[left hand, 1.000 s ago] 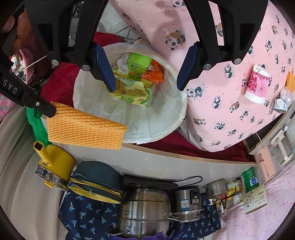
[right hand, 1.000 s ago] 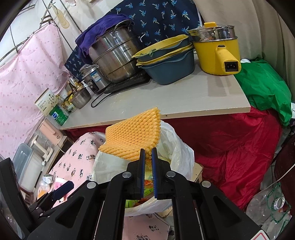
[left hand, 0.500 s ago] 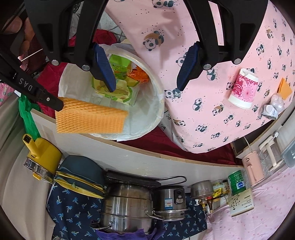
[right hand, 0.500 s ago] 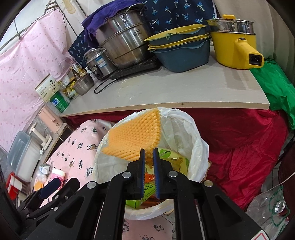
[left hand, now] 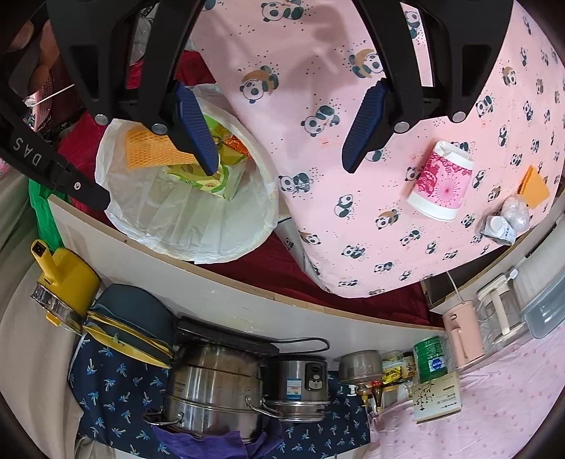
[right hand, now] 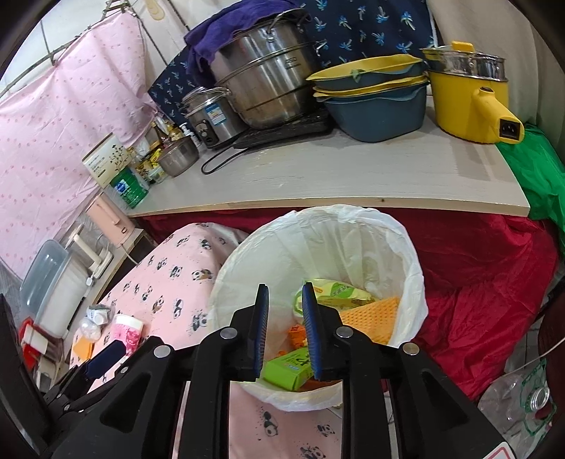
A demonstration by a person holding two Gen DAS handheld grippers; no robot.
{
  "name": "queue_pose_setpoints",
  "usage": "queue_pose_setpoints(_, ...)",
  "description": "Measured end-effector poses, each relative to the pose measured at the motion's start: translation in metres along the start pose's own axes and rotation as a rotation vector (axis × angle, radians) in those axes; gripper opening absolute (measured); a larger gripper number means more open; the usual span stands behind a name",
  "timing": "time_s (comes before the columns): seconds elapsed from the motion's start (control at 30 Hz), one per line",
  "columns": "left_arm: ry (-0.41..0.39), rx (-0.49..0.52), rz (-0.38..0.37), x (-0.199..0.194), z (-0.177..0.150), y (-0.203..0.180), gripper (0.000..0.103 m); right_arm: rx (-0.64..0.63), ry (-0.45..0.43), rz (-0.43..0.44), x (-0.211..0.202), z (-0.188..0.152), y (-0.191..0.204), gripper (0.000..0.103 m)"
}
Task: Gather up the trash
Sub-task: 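Move both open grippers back over the pink cup and second foam net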
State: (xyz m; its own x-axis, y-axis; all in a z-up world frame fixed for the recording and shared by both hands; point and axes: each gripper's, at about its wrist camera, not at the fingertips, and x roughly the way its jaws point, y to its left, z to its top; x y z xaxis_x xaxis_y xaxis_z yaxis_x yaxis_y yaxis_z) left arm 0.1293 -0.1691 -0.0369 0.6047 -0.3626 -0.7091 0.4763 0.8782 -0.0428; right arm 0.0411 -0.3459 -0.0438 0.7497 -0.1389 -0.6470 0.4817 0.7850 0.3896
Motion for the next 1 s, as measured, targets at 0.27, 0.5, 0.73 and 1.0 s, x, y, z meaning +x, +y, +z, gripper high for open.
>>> queue_pose_setpoints(0.27, -0.014, -0.043, 0.03, -0.015, -0.004, 0.029, 0.07, -0.056, 0.0, 0.031, -0.007, -0.005, 0.032, 0.029)
queue_pose_setpoints(0.5, -0.024, -0.098, 0.08, -0.029, -0.013, 0.07, 0.07, -0.115, 0.022, 0.074, -0.004, -0.018, 0.073, 0.036)
queue_pose_setpoints(0.73, -0.032, -0.171, 0.132, -0.043, -0.022, 0.119, 0.07, -0.182, 0.055, 0.116, 0.003, -0.035, 0.116, 0.041)
queue_pose_setpoints(1.0, -0.037, -0.26, 0.193, -0.056, -0.036, 0.176, 0.07, -0.256, 0.097, 0.157, 0.012, -0.058, 0.168, 0.046)
